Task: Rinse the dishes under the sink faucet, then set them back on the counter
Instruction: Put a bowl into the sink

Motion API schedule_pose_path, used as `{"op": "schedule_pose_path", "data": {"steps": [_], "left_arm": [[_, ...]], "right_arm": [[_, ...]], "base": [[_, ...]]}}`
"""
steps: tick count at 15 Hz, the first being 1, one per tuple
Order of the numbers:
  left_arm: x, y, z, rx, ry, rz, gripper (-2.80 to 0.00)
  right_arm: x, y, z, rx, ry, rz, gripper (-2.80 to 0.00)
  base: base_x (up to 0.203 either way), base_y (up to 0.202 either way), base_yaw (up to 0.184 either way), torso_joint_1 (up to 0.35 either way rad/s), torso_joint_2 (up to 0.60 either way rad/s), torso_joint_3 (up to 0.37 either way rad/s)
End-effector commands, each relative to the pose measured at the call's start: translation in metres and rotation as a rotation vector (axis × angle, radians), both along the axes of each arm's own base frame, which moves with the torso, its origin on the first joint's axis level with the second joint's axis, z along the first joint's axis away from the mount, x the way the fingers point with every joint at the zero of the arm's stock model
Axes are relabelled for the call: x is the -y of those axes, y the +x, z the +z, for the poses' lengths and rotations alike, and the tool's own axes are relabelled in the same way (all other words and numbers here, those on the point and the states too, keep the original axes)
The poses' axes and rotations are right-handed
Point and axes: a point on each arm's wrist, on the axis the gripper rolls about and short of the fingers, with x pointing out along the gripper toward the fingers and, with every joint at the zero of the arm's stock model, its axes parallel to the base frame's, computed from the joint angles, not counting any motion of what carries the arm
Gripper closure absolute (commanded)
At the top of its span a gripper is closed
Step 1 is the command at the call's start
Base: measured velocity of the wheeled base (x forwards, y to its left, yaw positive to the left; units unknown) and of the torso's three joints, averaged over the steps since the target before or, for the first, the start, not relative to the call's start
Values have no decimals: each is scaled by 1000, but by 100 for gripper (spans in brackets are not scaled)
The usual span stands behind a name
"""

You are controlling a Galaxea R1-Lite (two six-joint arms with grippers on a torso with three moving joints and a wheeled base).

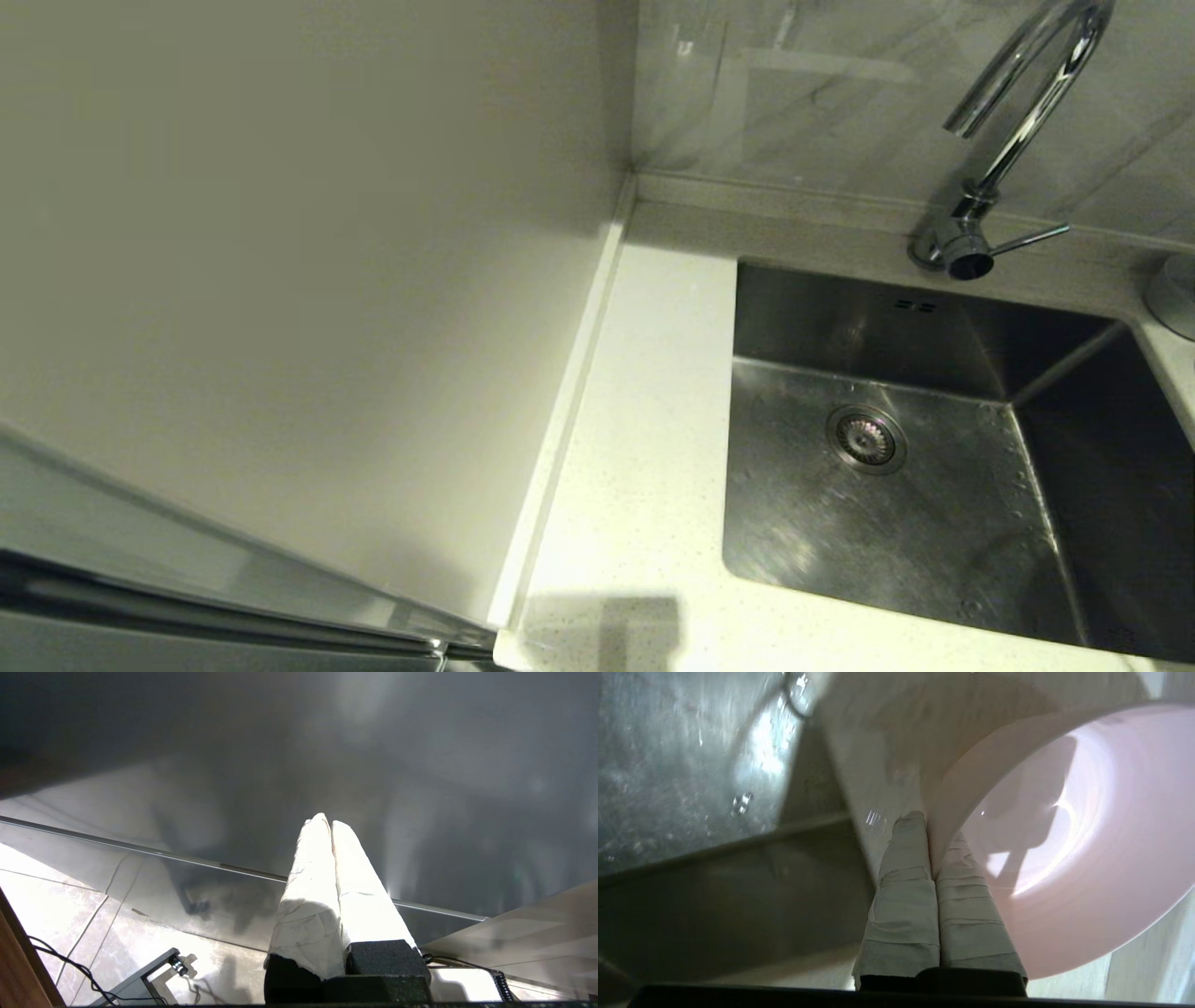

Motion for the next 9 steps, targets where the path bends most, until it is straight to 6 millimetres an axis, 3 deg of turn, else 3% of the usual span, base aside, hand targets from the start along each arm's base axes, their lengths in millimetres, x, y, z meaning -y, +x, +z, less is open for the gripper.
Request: {"op": "schedule_pose_path", "data": {"steps": [1, 6, 9], "left_arm": [[0, 0, 0, 3, 0, 1, 0], [0, 0, 0, 3, -1, 0, 0], [0, 0, 0, 3, -1, 1, 0]], "right_arm": [[-25, -17, 19, 30, -45, 4, 0], [-97, -55, 38, 75, -145, 75, 0], [-143, -56, 40, 102, -184, 221, 0]], "base": [[0, 0, 0, 0, 0, 0], [0, 0, 0, 0, 0, 0], [0, 0, 0, 0, 0, 0]]}}
